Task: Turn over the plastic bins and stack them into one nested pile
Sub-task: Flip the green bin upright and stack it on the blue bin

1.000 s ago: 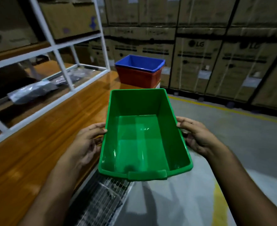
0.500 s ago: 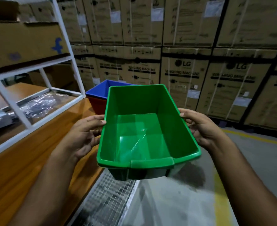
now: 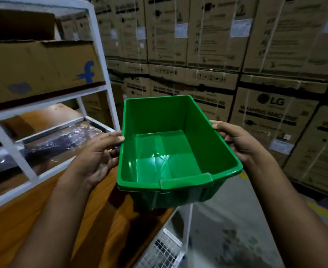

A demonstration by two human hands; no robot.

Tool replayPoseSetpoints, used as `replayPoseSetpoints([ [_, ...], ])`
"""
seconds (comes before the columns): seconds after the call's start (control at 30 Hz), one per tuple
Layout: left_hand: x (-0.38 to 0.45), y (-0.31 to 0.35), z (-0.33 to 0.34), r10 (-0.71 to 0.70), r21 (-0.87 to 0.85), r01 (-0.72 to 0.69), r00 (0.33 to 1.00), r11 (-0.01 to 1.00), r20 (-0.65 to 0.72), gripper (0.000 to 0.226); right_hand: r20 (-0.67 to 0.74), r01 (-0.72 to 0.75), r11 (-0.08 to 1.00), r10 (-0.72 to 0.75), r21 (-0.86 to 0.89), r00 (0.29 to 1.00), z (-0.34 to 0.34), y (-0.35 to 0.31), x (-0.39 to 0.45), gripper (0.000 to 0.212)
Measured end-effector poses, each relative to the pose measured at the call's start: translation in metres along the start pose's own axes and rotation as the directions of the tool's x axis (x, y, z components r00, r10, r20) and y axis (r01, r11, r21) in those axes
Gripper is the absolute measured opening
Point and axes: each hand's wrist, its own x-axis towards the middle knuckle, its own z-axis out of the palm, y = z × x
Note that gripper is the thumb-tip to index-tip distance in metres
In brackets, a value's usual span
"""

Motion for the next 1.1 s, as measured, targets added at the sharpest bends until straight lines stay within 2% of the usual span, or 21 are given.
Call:
replayPoseSetpoints([
  [0.07, 0.022, -0.002, 0.003, 0.029, -0.013, -0.03, 0.997, 0.999, -0.067, 0.044, 0.072, -0.034, 0.999, 0.035, -0.014, 0.997, -0.002, -0.005, 0.045, 0.039],
  [0.2, 0.054, -0.007, 0.01, 0.077, 0.014, -0.076, 0.964, 0.997, -0.255, 0.021, 0.239, -0.1, 0.993, 0.113, -0.064, 0.964, 0.004, -0.017, 0.119, 0.04],
  [0.3, 0.071, -0.011, 0.018, 0.127, 0.02, -0.13, 0.905, 0.991, -0.405, 0.019, 0.395, -0.18, 0.981, 0.193, -0.072, 0.898, 0.007, -0.025, 0.168, 0.037],
  [0.33, 0.073, -0.013, 0.02, 0.135, 0.022, -0.14, 0.884, 0.99, -0.447, 0.014, 0.421, -0.193, 0.977, 0.215, -0.095, 0.881, 0.005, -0.025, 0.184, 0.036],
  [0.4, 0.08, -0.021, 0.026, 0.156, 0.037, -0.161, 0.837, 0.986, -0.524, 0.017, 0.489, -0.215, 0.963, 0.268, -0.162, 0.83, 0.005, -0.026, 0.216, 0.035],
  [0.57, 0.082, -0.045, 0.042, 0.172, 0.058, -0.174, 0.761, 0.983, -0.626, 0.022, 0.563, -0.265, 0.942, 0.336, -0.208, 0.755, -0.001, -0.021, 0.248, 0.038],
  [0.7, 0.078, -0.06, 0.053, 0.219, 0.057, -0.243, 0.715, 0.968, -0.664, 0.021, 0.582, -0.274, 0.932, 0.362, -0.237, 0.728, -0.009, -0.015, 0.256, 0.042],
  [0.8, 0.076, -0.069, 0.06, 0.231, 0.07, -0.248, 0.713, 0.966, -0.662, 0.039, 0.615, -0.275, 0.935, 0.355, -0.225, 0.704, -0.018, -0.016, 0.26, 0.042],
  [0.87, 0.076, -0.076, 0.064, 0.231, 0.08, -0.24, 0.709, 0.967, -0.666, 0.047, 0.62, -0.286, 0.937, 0.349, -0.203, 0.703, -0.022, -0.013, 0.265, 0.04],
  [0.93, 0.077, -0.083, 0.064, 0.236, 0.105, -0.227, 0.689, 0.968, -0.685, 0.039, 0.635, -0.304, 0.931, 0.36, -0.2, 0.684, -0.026, -0.006, 0.271, 0.04],
  [1.0, 0.077, -0.091, 0.064, 0.22, 0.108, -0.207, 0.664, 0.972, -0.714, 0.044, 0.639, -0.287, 0.929, 0.368, -0.232, 0.676, -0.033, 0.007, 0.28, 0.039],
  [1.1, 0.076, -0.107, 0.061, 0.167, 0.084, -0.16, 0.633, 0.984, -0.756, 0.048, 0.619, -0.271, 0.928, 0.372, -0.255, 0.692, -0.041, 0.031, 0.293, 0.032],
])
